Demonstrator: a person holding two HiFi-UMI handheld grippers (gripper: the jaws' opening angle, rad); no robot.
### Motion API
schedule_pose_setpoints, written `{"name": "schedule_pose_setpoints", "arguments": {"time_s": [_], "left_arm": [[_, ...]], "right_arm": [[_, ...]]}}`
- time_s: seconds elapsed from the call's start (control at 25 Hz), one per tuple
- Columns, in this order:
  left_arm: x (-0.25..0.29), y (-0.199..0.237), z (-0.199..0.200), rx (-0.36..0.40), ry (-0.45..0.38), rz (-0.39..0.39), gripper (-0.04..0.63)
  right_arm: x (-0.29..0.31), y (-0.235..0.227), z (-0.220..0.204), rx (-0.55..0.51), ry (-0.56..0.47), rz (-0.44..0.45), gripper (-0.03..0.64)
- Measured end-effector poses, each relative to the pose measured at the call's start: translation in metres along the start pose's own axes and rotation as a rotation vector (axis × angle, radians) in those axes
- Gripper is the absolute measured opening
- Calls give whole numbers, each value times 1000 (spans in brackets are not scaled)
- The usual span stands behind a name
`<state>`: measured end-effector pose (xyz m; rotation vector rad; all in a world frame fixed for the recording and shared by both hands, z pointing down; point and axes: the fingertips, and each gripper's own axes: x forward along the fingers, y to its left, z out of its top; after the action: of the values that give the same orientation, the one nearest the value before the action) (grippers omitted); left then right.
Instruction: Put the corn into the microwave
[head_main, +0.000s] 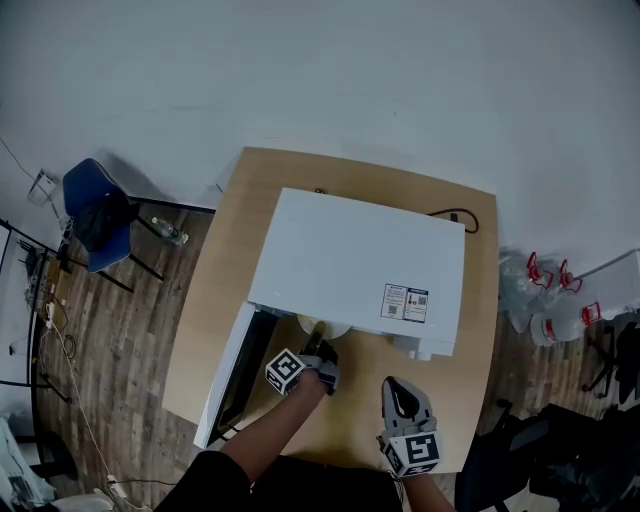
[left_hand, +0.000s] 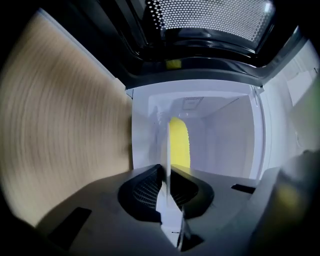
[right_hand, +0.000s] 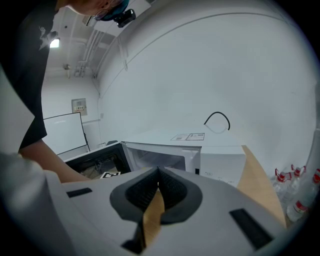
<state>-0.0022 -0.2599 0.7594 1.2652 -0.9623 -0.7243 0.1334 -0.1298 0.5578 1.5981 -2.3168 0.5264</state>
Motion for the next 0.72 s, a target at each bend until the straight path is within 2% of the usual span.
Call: {"name": "schedule_pose_setpoints", "arguments": {"time_s": [0.16,0.28,0.4,0.48,0.72], "left_arm": [[3,7,2,18,-4,15,29],[7,5,2,-7,0,-23,31],[7,0,2,17,8,-43,35],[6,-3,3,30,-1,-44,106],[-9,-6,3,30,-4,-46,123]], "right_arm": [[-2,0,-3,12,-28,17,60],[-3,-1,0,-8,-40,4,60],[-4,-2,8,-19,-47,-7,60],[-3,-3,10,-13,-53,-5,60],[-2,3,9,4,-49,-2,60]]}}
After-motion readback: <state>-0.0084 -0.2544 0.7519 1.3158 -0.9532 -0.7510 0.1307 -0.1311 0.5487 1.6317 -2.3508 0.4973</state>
